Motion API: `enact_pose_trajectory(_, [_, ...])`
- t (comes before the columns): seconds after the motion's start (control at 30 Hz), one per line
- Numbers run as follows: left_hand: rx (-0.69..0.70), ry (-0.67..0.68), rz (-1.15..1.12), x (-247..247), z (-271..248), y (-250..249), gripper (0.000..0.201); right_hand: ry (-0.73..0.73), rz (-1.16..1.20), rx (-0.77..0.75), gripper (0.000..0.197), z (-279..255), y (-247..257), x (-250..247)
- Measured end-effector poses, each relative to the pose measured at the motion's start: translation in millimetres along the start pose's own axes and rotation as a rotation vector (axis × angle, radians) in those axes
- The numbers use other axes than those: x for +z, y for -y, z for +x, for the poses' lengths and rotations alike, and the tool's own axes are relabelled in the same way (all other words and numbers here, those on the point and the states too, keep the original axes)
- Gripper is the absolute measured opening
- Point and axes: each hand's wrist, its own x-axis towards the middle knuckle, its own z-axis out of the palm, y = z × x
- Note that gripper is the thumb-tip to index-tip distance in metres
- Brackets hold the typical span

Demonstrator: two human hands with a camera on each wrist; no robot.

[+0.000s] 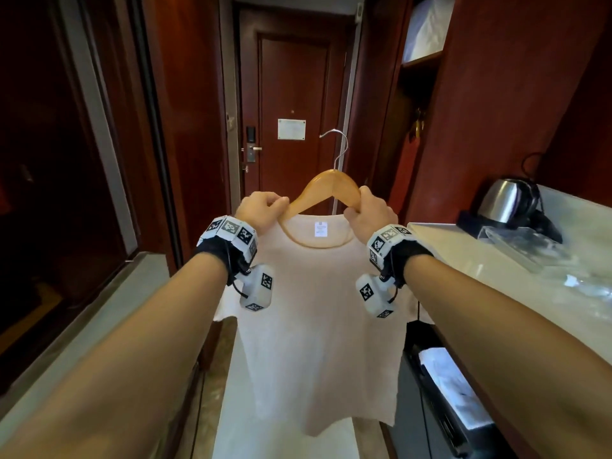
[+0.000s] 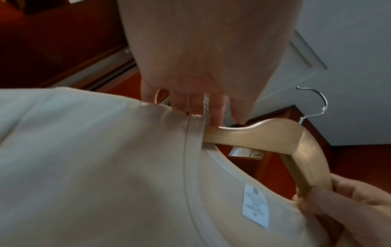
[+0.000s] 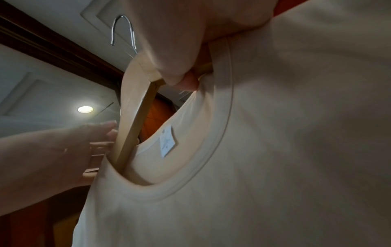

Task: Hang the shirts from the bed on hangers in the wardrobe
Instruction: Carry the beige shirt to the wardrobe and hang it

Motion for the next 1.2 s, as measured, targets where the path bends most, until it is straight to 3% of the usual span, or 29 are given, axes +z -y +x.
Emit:
enact_pose_trajectory(0.13, [0.095,0.151,0.002,27.7,79.9,14.7,0.029,-0.021,0.035,-0.011,0.016,73.3,-3.7,40.3])
enact_pose_trajectory(0.37, [0.175,0.02,0.169,43.5,229.4,17.7,0.015,-0.103,0.061,-0.015,0.019,204.4,-14.2,87.2])
enact_pose_trajectory(0.5, [0.184,-0.004,0.257,56.6,301.5,18.9,0.016,-0.08,0.008,0.045,0.037,261.5,-32.8,115.3])
enact_pose_trajectory(0.63, [0.205,-0.047,0.255,82.7,363.5,19.7,0.015,-0.084,-0.001,0.087,0.042,317.9,-50.4,144.0])
enact_pose_trajectory(0.9, [0.257,-0.043,0.246,157.7,497.8,12.8,0.012,-0.105,-0.011,0.089,0.039,441.2,-110.4,179.0])
enact_pose_trajectory(1.2, [0.365,-0.013,0.299,227.6,647.5,-39.3,0.009,-0.135,0.005,0.01,0.026,593.0,-173.2,178.4])
